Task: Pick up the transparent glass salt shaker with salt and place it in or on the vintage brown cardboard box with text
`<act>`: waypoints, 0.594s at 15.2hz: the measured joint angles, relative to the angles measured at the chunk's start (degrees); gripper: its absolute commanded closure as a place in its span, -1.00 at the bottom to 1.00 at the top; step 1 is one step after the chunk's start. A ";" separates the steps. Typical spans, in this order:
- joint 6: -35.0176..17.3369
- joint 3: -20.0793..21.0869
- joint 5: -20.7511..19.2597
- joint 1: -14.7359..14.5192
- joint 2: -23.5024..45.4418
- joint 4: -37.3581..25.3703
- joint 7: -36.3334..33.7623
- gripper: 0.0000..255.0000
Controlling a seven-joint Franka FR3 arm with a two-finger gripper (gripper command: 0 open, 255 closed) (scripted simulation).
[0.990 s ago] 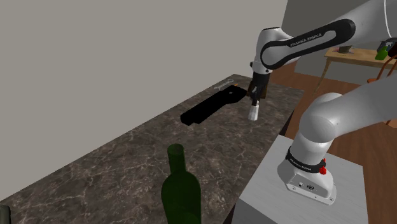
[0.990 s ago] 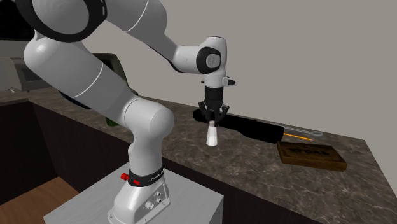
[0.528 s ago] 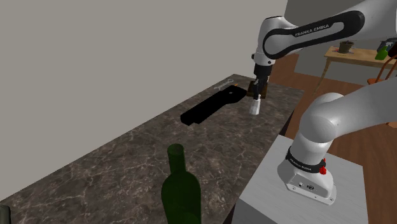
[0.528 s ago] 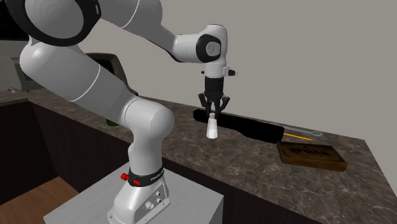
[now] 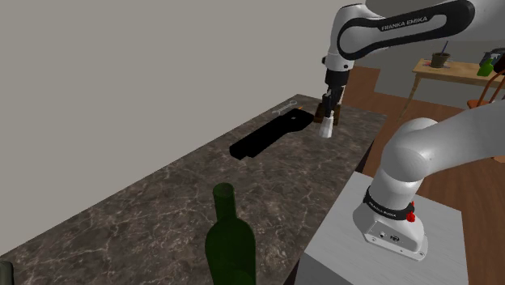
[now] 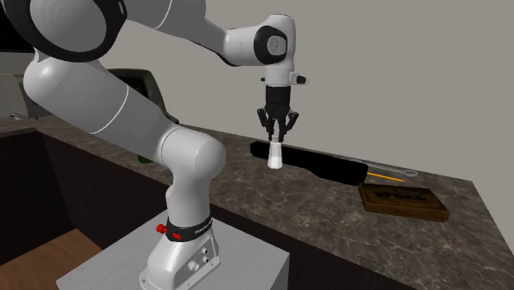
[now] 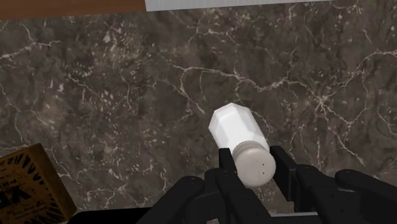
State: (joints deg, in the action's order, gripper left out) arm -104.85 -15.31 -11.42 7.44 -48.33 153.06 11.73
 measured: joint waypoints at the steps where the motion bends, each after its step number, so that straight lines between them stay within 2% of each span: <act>1: 0.71 0.17 0.20 -0.13 0.14 -0.84 -0.05 1.00; 5: 3.45 0.76 0.73 -0.38 -0.10 -3.34 -0.09 1.00; 9: 3.00 -2.58 -0.66 0.00 4.82 -8.22 3.29 1.00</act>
State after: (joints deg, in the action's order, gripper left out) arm -101.85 -17.89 -12.08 7.45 -43.51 144.84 15.02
